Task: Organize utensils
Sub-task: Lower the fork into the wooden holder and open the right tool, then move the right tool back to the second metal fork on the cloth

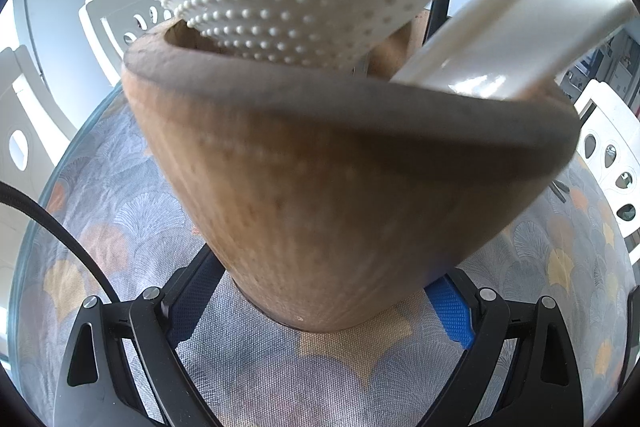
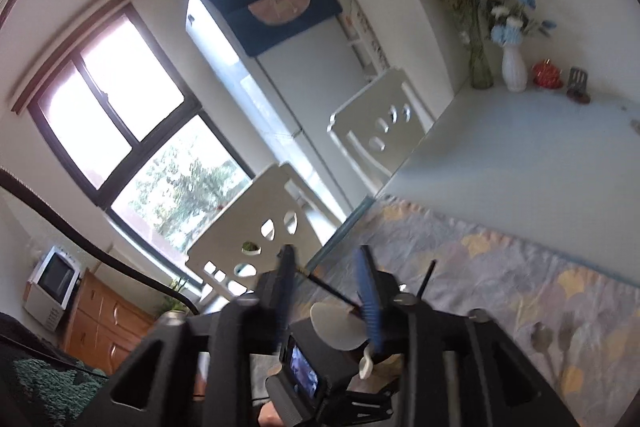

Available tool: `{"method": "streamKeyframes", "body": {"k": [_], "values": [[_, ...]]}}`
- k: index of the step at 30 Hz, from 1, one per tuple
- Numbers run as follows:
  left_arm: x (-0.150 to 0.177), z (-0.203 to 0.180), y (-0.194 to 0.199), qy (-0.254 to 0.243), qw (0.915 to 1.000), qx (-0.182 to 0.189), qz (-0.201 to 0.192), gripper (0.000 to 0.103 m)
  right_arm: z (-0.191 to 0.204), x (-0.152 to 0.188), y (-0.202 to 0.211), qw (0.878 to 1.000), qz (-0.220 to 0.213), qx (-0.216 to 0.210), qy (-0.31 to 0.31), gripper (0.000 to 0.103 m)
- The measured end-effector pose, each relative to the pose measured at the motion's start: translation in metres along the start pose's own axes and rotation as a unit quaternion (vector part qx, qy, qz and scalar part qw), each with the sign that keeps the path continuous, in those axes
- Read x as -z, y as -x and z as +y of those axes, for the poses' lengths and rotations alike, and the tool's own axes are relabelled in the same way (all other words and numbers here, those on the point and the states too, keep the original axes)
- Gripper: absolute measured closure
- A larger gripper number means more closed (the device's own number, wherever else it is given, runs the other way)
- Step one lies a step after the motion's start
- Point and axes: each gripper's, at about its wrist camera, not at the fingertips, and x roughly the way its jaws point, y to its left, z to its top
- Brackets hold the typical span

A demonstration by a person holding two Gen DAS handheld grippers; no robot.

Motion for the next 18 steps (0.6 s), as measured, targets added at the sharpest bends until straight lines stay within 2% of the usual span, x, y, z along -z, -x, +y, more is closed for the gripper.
{"method": "streamKeyframes", "body": {"k": [1,4,6,8,13,18], "values": [[0.0,-0.001,0.0,0.0,1.0,0.0,0.0,0.008,0.0,-0.002,0.01,1.0,-0.016,0.002,0.001,0.055],[0.0,-0.001,0.0,0.0,1.0,0.0,0.0,0.008,-0.001,-0.008,0.038,0.999,-0.05,0.021,-0.001,0.049],[0.0,-0.001,0.0,0.0,1.0,0.0,0.0,0.008,-0.005,-0.011,0.056,0.997,-0.068,0.04,-0.002,0.041],[0.0,0.0,0.0,0.0,1.0,0.0,0.0,0.008,-0.009,-0.014,0.073,0.994,-0.086,0.062,-0.002,0.026],[0.0,0.001,0.0,0.0,1.0,0.0,0.0,0.008,-0.029,-0.015,0.11,0.986,-0.119,0.115,-0.015,0.021],[-0.001,0.0,0.0,-0.001,1.0,-0.002,0.0,0.008,-0.066,-0.005,0.125,0.977,-0.114,0.172,-0.051,0.019]]}}
